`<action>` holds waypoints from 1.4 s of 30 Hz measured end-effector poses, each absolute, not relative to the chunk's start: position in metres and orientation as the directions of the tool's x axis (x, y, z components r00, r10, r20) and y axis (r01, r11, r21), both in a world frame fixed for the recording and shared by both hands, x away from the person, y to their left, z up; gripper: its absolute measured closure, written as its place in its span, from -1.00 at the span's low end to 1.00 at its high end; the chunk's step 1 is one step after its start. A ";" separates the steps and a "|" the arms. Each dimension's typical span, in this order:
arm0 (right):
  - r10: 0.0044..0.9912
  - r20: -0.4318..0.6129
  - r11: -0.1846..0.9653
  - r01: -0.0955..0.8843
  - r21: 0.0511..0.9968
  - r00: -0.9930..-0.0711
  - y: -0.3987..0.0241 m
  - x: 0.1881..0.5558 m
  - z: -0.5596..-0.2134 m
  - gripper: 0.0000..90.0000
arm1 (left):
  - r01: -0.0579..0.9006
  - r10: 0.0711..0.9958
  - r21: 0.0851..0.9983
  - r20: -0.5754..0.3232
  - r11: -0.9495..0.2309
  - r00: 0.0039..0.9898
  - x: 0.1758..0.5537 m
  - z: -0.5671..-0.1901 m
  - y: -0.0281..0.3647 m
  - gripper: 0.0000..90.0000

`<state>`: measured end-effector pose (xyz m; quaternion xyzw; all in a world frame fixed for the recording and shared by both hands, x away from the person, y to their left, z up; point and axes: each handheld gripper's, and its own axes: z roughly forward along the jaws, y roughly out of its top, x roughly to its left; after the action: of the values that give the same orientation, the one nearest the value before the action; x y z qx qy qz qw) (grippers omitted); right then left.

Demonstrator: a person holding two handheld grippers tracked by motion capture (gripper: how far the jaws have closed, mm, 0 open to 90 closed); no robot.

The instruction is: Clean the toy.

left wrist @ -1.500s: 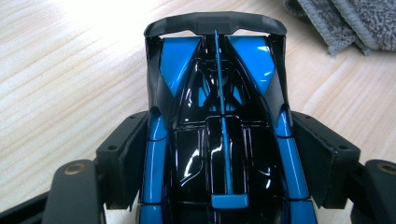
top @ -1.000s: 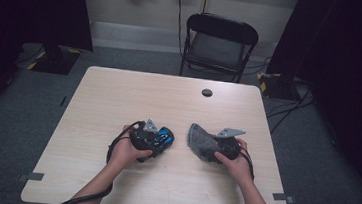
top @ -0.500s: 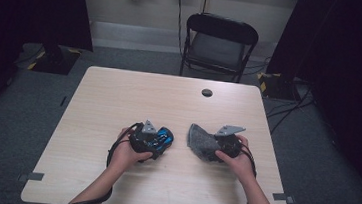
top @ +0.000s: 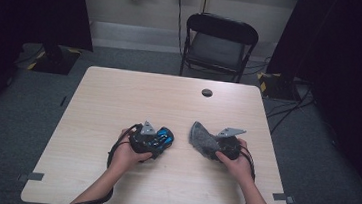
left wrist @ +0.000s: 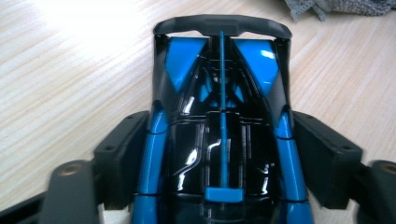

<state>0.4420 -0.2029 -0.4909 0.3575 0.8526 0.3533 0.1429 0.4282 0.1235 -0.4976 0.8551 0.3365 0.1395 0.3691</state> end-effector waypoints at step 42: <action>0.745 0.066 0.454 0.576 0.680 -0.664 -0.205 0.447 -0.485 0.35 | 0.462 0.657 0.736 -0.031 -0.495 0.753 0.428 -0.490 0.133 -0.39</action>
<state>0.4471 -0.2046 -0.4848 0.3913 0.8439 0.3463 0.1217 0.4285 0.1328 -0.4902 0.8551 0.3272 0.1277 0.3812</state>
